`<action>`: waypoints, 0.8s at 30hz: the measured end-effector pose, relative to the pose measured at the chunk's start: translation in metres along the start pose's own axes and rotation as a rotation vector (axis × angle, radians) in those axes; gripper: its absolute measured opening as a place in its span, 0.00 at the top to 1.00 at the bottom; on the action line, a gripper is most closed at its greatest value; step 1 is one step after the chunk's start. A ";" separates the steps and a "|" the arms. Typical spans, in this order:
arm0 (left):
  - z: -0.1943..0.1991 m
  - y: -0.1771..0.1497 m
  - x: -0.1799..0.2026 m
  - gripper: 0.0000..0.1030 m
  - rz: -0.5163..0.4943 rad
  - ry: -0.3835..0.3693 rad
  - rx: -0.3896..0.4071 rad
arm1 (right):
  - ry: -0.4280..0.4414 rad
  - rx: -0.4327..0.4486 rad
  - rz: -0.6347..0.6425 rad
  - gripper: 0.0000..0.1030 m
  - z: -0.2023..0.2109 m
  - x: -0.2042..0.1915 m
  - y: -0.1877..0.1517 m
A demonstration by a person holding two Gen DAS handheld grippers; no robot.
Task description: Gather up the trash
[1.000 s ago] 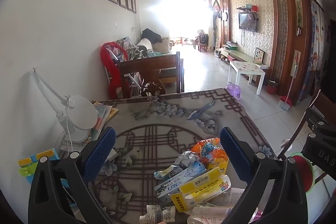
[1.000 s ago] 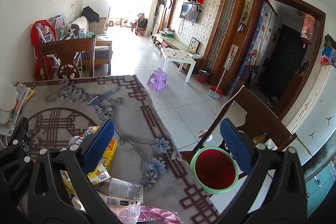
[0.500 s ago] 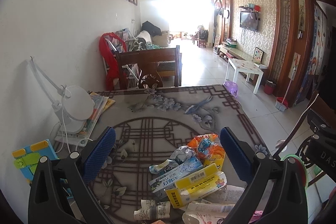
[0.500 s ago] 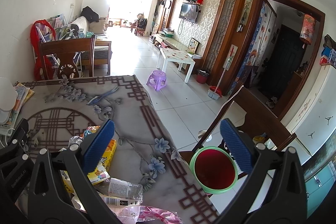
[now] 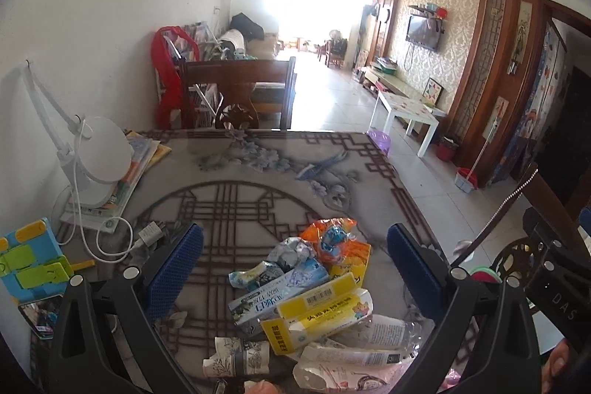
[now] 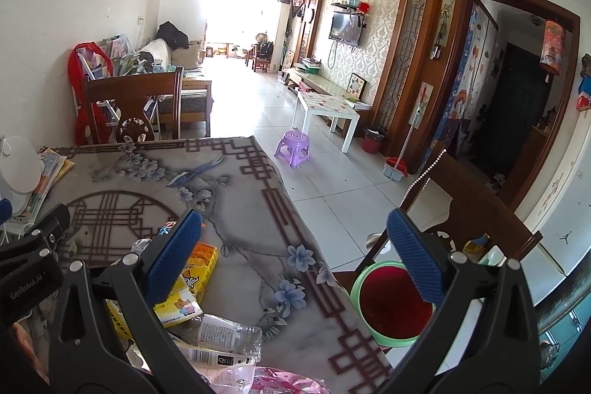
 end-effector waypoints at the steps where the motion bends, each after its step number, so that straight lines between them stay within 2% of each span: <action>1: -0.001 -0.001 0.001 0.08 -0.019 0.019 -0.007 | 0.004 0.000 -0.003 0.03 0.000 0.001 0.000; 3: -0.002 -0.003 0.004 0.08 -0.050 0.048 -0.017 | 0.002 0.005 -0.009 0.03 0.000 0.002 0.000; 7: 0.000 -0.001 0.004 0.08 -0.036 0.028 -0.016 | -0.007 0.000 -0.027 0.03 0.001 0.008 0.000; 24: 0.001 -0.002 0.001 0.08 -0.028 0.032 -0.010 | -0.021 -0.018 -0.041 0.03 -0.003 0.014 -0.004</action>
Point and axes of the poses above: each gripper's, at about its wrist camera, not at the fingertips, and z roughly against the way its jaws point, x to its right, y to its top, the point moved 9 cm from there along -z, roughly the way its jaws point, and after that the axes turned 15 degrees about -z, right-handed, at the moved point
